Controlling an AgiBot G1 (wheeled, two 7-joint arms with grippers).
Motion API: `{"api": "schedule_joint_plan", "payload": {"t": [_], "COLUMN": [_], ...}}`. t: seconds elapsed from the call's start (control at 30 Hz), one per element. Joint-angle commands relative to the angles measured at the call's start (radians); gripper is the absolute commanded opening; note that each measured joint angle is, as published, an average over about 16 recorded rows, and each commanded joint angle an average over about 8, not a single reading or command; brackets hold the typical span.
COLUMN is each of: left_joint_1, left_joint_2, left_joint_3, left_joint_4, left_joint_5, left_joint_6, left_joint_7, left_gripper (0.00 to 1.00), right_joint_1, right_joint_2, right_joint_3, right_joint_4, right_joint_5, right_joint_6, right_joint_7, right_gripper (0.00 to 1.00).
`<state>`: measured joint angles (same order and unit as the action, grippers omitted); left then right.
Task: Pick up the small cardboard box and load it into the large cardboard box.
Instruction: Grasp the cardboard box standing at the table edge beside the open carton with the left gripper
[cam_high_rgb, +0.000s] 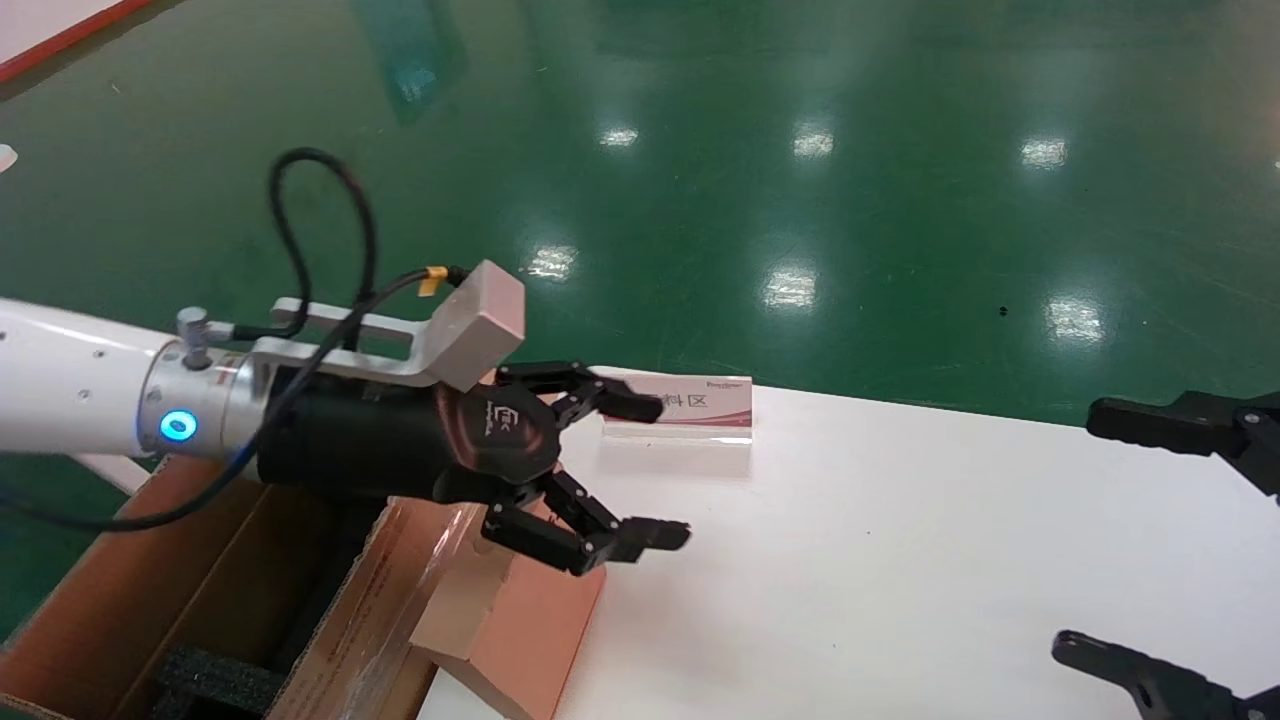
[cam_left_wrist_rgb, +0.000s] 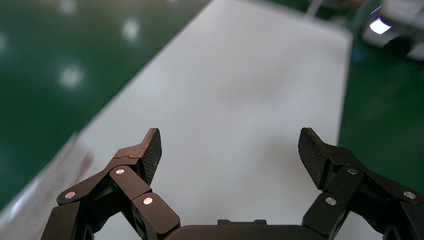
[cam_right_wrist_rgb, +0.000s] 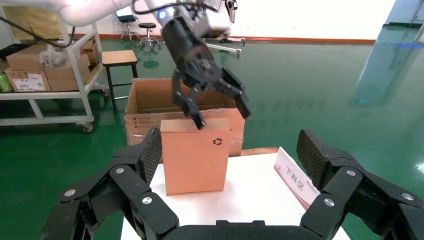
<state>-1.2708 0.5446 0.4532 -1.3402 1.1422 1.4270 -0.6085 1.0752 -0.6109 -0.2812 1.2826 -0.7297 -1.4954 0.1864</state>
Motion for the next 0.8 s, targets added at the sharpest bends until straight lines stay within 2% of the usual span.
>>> {"api": "schedule_joint_plan", "payload": {"t": [0.03,0.2,0.33,0.5,0.8], "left_joint_1": [-0.044,-0.194,-0.288,-0.369,-0.521], "left_joint_2": [-0.005,0.041,0.08,0.105,0.116], "left_joint_3": [0.033,0.123,0.193,0.289,0.502], "left_joint_4": [-0.009,-0.014,-0.013,-0.014,-0.017], "left_joint_5": [0.077,0.275,0.365,0.393,0.383], "left_joint_6": [-0.007,0.062,0.121,0.147,0.155], "left_joint_7": [-0.08,-0.289,-0.411,-0.513,-0.625], "left_gripper": [1.0,1.0,1.0,1.0,1.0], "right_joint_1": [0.0,0.0,0.0,0.0,0.0], "right_joint_2": [0.0,0.0,0.0,0.0,0.001], "right_joint_3": [0.0,-0.001,-0.001,-0.001,-0.002], "right_joint_4": [0.0,0.0,0.0,0.0,0.0], "right_joint_5": [0.0,0.0,0.001,0.001,0.001], "right_joint_6": [0.0,0.0,0.0,0.0,0.001], "right_joint_7": [0.0,0.0,0.0,-0.001,-0.001], "right_gripper": [1.0,1.0,1.0,1.0,1.0]}}
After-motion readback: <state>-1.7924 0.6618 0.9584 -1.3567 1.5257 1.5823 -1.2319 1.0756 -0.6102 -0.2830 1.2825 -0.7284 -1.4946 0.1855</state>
